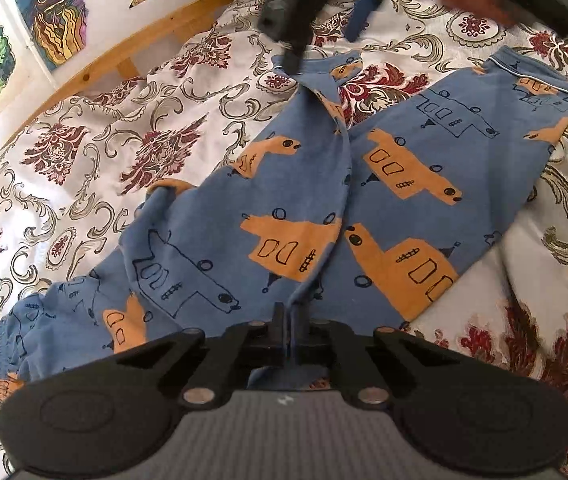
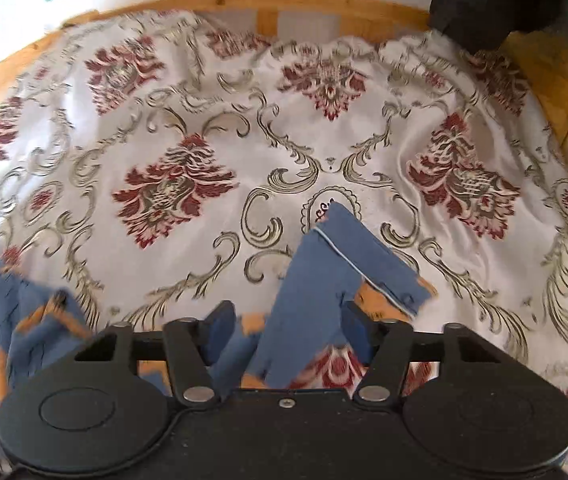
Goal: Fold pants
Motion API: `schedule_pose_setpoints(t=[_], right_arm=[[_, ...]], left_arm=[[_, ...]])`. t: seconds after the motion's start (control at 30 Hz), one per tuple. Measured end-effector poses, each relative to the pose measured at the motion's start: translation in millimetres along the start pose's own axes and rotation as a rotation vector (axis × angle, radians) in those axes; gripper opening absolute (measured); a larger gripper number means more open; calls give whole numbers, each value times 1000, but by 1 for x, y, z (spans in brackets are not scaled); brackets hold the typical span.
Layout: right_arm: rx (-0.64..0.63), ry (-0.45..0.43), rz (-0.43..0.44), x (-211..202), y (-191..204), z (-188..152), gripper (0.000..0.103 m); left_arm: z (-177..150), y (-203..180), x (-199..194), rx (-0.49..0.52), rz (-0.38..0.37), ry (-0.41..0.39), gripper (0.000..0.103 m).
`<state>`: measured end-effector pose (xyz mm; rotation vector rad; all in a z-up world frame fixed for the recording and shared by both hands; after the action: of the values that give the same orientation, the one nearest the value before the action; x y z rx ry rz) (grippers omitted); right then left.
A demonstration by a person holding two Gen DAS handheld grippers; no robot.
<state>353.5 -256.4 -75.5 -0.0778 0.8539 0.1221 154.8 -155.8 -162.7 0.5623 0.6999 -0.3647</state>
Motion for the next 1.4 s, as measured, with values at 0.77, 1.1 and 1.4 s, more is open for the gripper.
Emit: schedule_pose_setpoints(t=[0.77,1.1,1.4], right_arm=[[60,267,-163,85,-23,29,25],[164,148,-92,52,-40,35,0],[300,-128,-45,-46,-88,23,0]], left_arm=[[8,1,2,-16,-16,-50,2],[9,-1,8,-14,-27,-49,1],[11,2,2,-35,-33,-69,0]])
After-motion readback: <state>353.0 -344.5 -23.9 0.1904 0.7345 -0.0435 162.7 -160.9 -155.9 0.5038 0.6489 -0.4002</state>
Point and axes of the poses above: each gripper's, at about its wrist camera, not at the fingertips, and x roughly the way its jaws point, y to its left, z to its top, the point moved 9 cm from there along x, roughly the way its jaws point, and after that the axes turned 4 degrees about -y, right-handed, at the moved point
